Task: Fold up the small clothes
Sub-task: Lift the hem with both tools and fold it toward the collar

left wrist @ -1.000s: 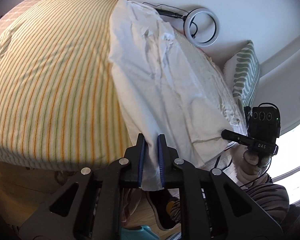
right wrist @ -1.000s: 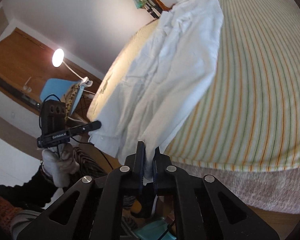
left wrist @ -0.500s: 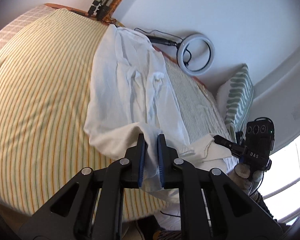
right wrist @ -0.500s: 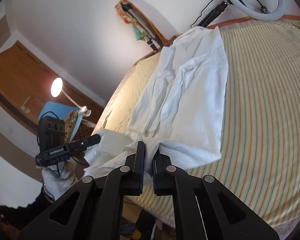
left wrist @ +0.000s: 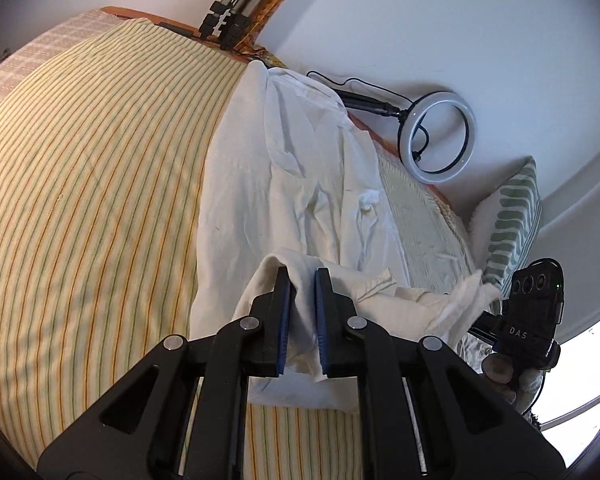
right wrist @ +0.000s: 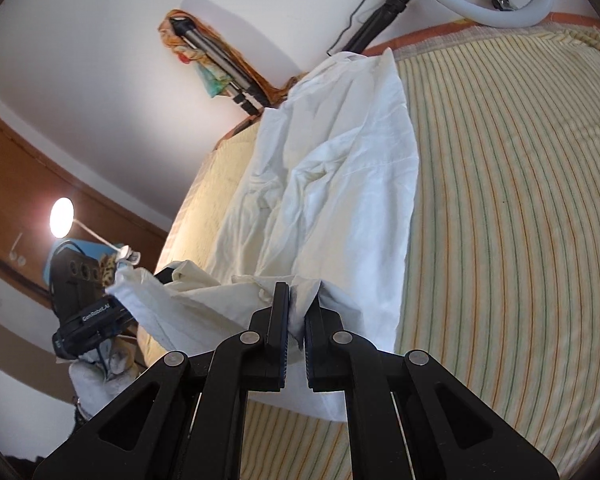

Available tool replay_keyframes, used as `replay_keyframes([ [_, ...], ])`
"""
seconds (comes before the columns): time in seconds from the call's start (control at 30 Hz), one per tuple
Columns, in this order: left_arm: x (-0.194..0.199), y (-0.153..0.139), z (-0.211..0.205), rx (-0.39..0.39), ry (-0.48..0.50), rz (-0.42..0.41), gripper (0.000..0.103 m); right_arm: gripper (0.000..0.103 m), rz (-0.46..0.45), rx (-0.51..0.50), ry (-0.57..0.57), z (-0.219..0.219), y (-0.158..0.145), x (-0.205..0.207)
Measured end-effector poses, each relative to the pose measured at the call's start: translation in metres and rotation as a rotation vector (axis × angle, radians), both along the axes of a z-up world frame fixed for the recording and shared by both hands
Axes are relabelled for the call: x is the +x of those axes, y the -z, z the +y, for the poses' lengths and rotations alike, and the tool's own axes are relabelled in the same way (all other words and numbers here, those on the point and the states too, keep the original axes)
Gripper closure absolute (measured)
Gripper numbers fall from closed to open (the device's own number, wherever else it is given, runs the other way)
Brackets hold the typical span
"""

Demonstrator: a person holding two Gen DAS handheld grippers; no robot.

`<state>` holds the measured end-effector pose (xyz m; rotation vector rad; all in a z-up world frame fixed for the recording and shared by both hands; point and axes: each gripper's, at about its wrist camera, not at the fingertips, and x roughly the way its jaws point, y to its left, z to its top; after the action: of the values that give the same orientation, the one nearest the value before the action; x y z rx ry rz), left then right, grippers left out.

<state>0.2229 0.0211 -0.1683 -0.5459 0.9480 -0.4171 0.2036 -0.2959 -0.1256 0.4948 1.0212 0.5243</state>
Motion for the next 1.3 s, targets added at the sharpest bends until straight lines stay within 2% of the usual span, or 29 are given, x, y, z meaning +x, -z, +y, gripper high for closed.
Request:
replay_keyframes([
  [0.1, 0.006, 0.001, -0.001, 0.004, -0.006, 0.003, 0.092, 0.095, 0.011, 0.015, 0.002, -0.004, 0.005, 0.006],
  [0.17, 0.011, 0.001, 0.004, -0.013, -0.01, 0.015, 0.088, 0.093, 0.01, 0.019, -0.015, -0.005, 0.005, 0.01],
  [0.23, 0.013, -0.002, 0.011, -0.029, -0.029, 0.011, 0.076, 0.09, -0.001, 0.013, -0.034, -0.006, 0.002, 0.011],
  [0.27, 0.012, -0.007, 0.016, -0.019, -0.052, -0.015, 0.058, 0.088, -0.01, 0.007, -0.038, -0.007, 0.0, 0.012],
  [0.3, 0.012, -0.011, 0.02, -0.014, -0.074, -0.038, 0.046, 0.082, -0.02, 0.002, -0.036, -0.008, -0.002, 0.012],
  [0.33, 0.01, -0.015, 0.026, -0.02, -0.091, -0.06, 0.044, 0.073, -0.031, 0.002, -0.032, -0.01, -0.004, 0.012],
  [0.4, 0.01, -0.021, 0.032, -0.025, -0.09, -0.081, 0.044, 0.062, -0.035, 0.028, -0.028, -0.015, -0.005, 0.014],
  [0.5, 0.008, -0.021, 0.036, 0.044, -0.106, -0.107, 0.044, 0.062, -0.069, 0.019, -0.005, -0.023, -0.009, 0.011],
  [0.57, 0.009, -0.013, 0.031, 0.081, -0.064, -0.091, 0.044, 0.062, -0.082, -0.035, 0.016, -0.026, -0.009, 0.006],
  [0.7, 0.007, 0.001, 0.011, 0.188, 0.031, -0.085, 0.044, 0.062, -0.067, -0.077, 0.011, -0.028, -0.001, -0.003],
  [0.8, 0.01, 0.013, 0.001, 0.22, 0.06, -0.054, 0.044, 0.062, -0.052, -0.093, -0.018, -0.025, 0.007, -0.005],
  [0.87, 0.01, 0.018, -0.003, 0.216, 0.074, -0.043, 0.047, 0.062, -0.044, -0.108, -0.029, -0.021, 0.012, -0.004],
  [0.97, 0.008, 0.017, -0.011, 0.248, 0.099, -0.059, 0.064, 0.067, -0.059, -0.133, -0.055, -0.012, 0.014, -0.002],
  [1.0, 0.008, 0.018, -0.013, 0.261, 0.102, -0.063, 0.08, 0.071, -0.066, -0.141, -0.067, -0.009, 0.014, -0.001],
  [1.07, 0.009, 0.021, -0.013, 0.241, 0.121, -0.05, 0.097, 0.087, -0.074, -0.166, -0.084, -0.003, 0.015, 0.002],
  [1.1, 0.008, 0.021, -0.011, 0.228, 0.113, -0.051, 0.099, 0.098, -0.075, -0.177, -0.087, -0.002, 0.015, 0.003],
  [1.17, 0.0, 0.015, -0.005, 0.194, 0.102, -0.058, 0.101, 0.099, -0.095, -0.177, -0.089, -0.001, 0.011, 0.002],
  [1.27, -0.012, 0.007, 0.014, 0.087, 0.053, -0.063, 0.101, 0.101, -0.147, -0.163, -0.089, -0.004, 0.001, -0.003],
  [1.3, -0.014, 0.009, 0.019, 0.081, 0.034, -0.056, 0.101, 0.102, -0.162, -0.155, -0.081, -0.006, 0.0, -0.003],
])
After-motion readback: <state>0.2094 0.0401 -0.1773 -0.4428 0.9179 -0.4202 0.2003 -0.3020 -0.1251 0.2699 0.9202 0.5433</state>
